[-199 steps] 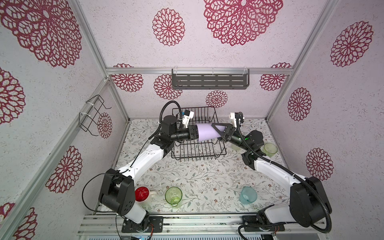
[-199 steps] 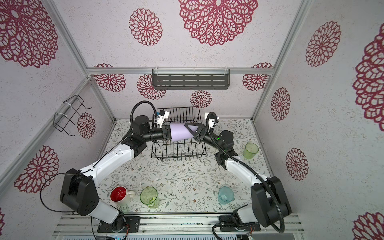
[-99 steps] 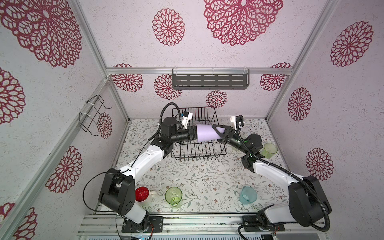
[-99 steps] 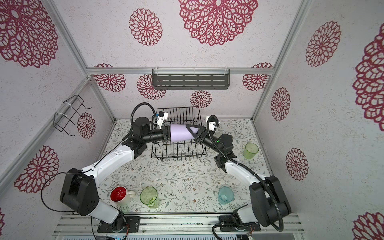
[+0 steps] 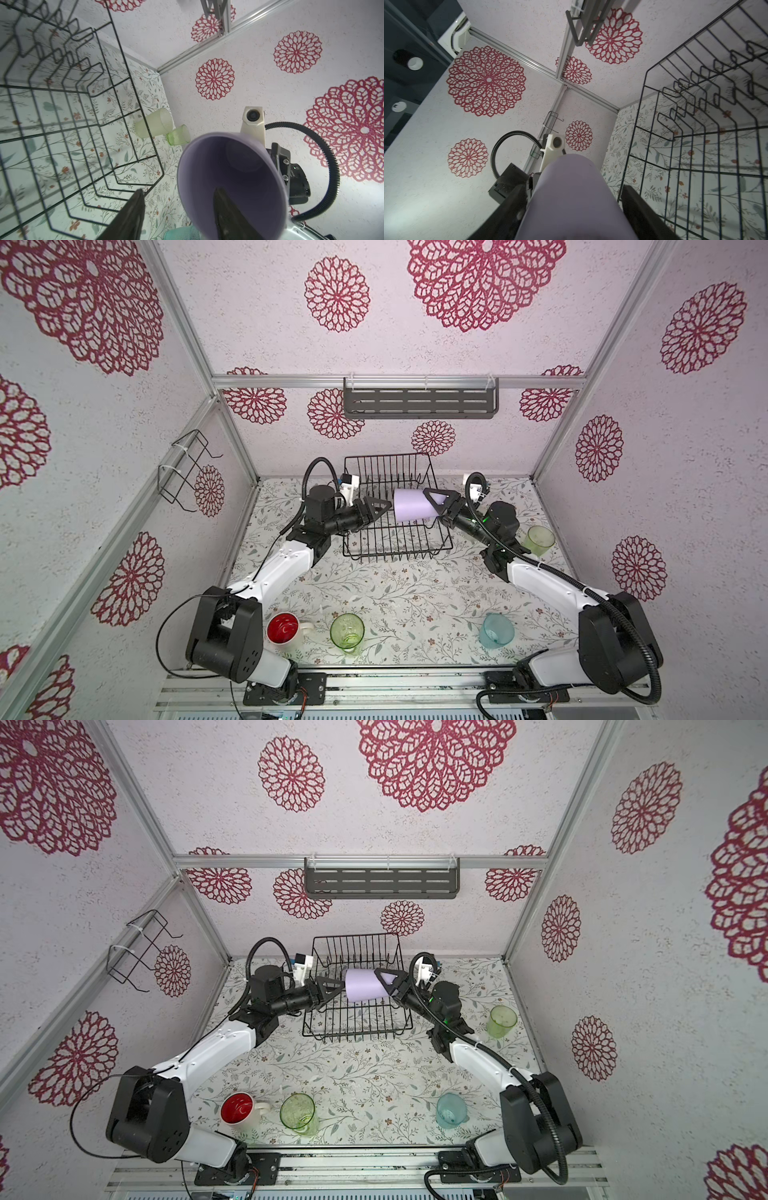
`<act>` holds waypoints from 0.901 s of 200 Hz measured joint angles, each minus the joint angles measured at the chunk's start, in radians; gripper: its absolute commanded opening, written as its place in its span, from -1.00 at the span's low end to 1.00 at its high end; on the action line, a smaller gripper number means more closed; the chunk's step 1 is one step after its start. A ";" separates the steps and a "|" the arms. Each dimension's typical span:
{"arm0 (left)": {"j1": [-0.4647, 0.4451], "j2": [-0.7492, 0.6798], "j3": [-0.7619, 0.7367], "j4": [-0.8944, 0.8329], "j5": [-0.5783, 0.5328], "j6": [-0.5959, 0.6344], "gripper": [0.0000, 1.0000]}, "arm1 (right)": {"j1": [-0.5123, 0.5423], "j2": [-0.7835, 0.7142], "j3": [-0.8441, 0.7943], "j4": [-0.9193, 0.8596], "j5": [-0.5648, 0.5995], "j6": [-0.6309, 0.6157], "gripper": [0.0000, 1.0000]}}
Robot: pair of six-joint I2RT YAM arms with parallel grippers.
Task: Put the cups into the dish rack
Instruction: 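Grasp the lavender cup with the right gripper and open the left gripper, then turn the lavender cup upright with the right gripper and lower it into the rack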
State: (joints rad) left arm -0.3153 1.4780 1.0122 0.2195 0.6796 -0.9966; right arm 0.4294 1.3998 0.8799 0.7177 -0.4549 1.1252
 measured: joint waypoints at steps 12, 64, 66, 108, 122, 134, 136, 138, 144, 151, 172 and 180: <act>0.034 -0.023 -0.015 -0.016 -0.016 0.002 0.21 | 0.000 0.000 0.018 -0.056 0.034 -0.051 0.14; 0.158 -0.124 -0.073 -0.160 -0.110 0.069 0.32 | 0.002 0.071 0.180 -0.386 0.166 -0.303 0.09; 0.161 -0.130 -0.074 -0.170 -0.116 0.073 0.32 | 0.003 0.076 0.189 -0.403 0.172 -0.314 0.09; 0.192 -0.212 -0.066 -0.372 -0.246 0.196 0.38 | 0.026 0.193 0.363 -0.663 0.305 -0.530 0.07; 0.194 -0.216 -0.063 -0.418 -0.280 0.228 0.39 | 0.033 0.233 0.413 -0.723 0.341 -0.586 0.06; 0.197 -0.216 -0.063 -0.448 -0.297 0.247 0.40 | 0.038 0.265 0.449 -0.761 0.366 -0.620 0.06; 0.198 -0.215 -0.063 -0.454 -0.299 0.250 0.40 | 0.039 0.272 0.454 -0.769 0.372 -0.628 0.06; 0.198 -0.215 -0.063 -0.459 -0.301 0.253 0.40 | 0.039 0.275 0.459 -0.773 0.374 -0.631 0.06; 0.198 -0.215 -0.063 -0.471 -0.307 0.261 0.40 | 0.040 0.292 0.475 -0.791 0.385 -0.647 0.06; 0.198 -0.215 -0.063 -0.483 -0.313 0.267 0.41 | 0.044 0.309 0.492 -0.809 0.399 -0.666 0.06; 0.200 -0.207 -0.063 -0.502 -0.324 0.277 0.41 | 0.051 0.361 0.546 -0.863 0.444 -0.724 0.06; 0.200 -0.201 -0.063 -0.506 -0.323 0.279 0.41 | 0.054 0.384 0.571 -0.883 0.463 -0.745 0.06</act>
State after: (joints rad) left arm -0.1150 1.2766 0.9493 -0.2863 0.3561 -0.7177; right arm 0.4831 1.7836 1.4513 -0.1650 0.0086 0.3801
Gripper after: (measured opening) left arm 0.703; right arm 0.710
